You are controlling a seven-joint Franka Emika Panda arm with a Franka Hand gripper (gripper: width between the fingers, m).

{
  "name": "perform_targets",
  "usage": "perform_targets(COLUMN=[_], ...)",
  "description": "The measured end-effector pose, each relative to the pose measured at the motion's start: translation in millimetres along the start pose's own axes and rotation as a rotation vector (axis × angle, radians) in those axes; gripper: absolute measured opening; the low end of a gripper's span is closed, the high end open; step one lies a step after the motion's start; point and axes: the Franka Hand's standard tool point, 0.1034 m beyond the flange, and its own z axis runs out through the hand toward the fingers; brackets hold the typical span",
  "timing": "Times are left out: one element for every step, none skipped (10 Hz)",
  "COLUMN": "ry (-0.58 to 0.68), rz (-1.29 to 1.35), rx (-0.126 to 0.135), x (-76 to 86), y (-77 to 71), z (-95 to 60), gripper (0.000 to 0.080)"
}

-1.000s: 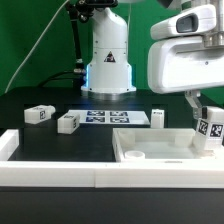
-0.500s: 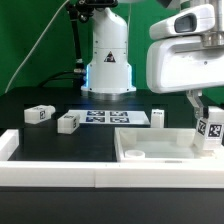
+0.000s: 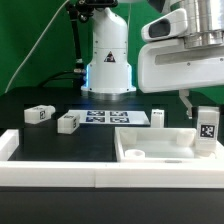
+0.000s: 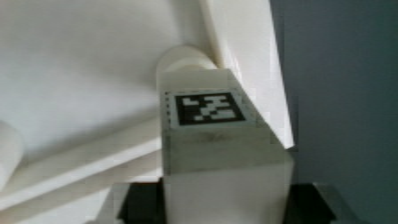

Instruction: Assemble one leg

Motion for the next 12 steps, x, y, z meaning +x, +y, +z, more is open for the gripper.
perform_targets(ry=[-0.001,0.006,0.018,0.025,0.02,0.006,0.004,0.002,-0.004,-0.007,-0.007,-0.007], rz=[0.048,0.169,0.29,0.361,0.514,0.626,0.655,0.738,0.818,0.835,0.801,0.754], rx=[0.007,0.015,0.015,0.016,0.018,0.015,0.014,0.016,0.021,0.026,0.026,0.025], x=[1.1,2.4,2.9,3.1,1.1,-2.4,-2.8,-3.5,-3.9,-3.5,-4.0,-3.9], y=[1.5,2.7,3.8,3.9,2.7,0.5,-0.1,-1.1,-1.1,-0.4,-0.8,-0.6], z=[-0.1,-0.1,0.0,-0.1,0.2,0.6,0.9,1.1,1.3,1.2,1.5,1.6], gripper=[0.0298,0.0298,0.0298,0.0298,0.0298,0.0298,0.0298,0.0298,0.0298,0.0298,0.0373,0.0373])
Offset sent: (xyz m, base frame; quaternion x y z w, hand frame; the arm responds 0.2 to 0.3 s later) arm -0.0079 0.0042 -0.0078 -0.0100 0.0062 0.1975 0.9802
